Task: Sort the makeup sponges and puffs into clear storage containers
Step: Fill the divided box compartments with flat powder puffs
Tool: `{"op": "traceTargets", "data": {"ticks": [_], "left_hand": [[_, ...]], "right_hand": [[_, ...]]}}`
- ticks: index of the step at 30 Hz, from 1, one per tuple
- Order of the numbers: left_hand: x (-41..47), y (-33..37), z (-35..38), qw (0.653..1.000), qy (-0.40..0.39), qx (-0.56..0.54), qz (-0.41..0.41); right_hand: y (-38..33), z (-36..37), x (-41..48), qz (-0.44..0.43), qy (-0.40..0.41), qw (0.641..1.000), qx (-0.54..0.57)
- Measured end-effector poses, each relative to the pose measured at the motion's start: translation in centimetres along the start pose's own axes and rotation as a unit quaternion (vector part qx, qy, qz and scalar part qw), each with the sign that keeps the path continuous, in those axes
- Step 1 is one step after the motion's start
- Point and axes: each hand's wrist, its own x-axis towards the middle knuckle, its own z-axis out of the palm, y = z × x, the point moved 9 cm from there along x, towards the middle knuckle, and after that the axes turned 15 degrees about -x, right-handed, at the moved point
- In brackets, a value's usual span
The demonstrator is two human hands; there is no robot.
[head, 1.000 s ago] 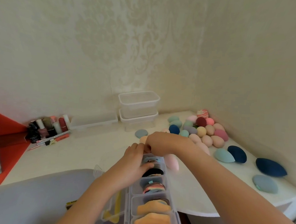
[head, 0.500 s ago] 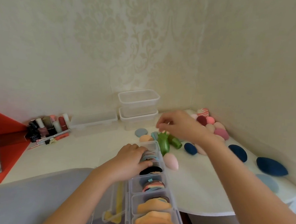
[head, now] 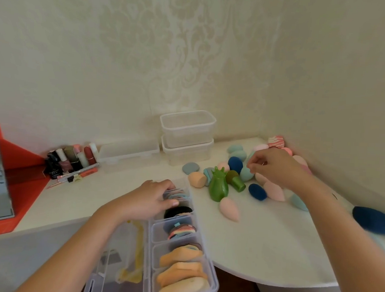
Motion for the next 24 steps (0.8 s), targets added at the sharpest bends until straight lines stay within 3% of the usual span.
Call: {"op": "traceTargets", "data": {"ticks": [10, 15, 24], "left_hand": [[0.9, -1.6, 0.4, 0.998, -0.004, -0.064, -0.016], [1.4, 0.2, 0.4, 0.998, 0.009, -0.051, 0.031], [1.7, -0.1, 0.5, 0.998, 0.020, -0.033, 0.047]], "right_hand": [[-2.8, 2.1, 2.9, -0.056, -0.002, 0.998, -0.015], [-6.2, 3.7, 4.9, -0.153, -0.106, 0.981, 0.049], [-8.1, 8.2, 7.7, -0.160, -0.215, 0.963, -0.008]]}}
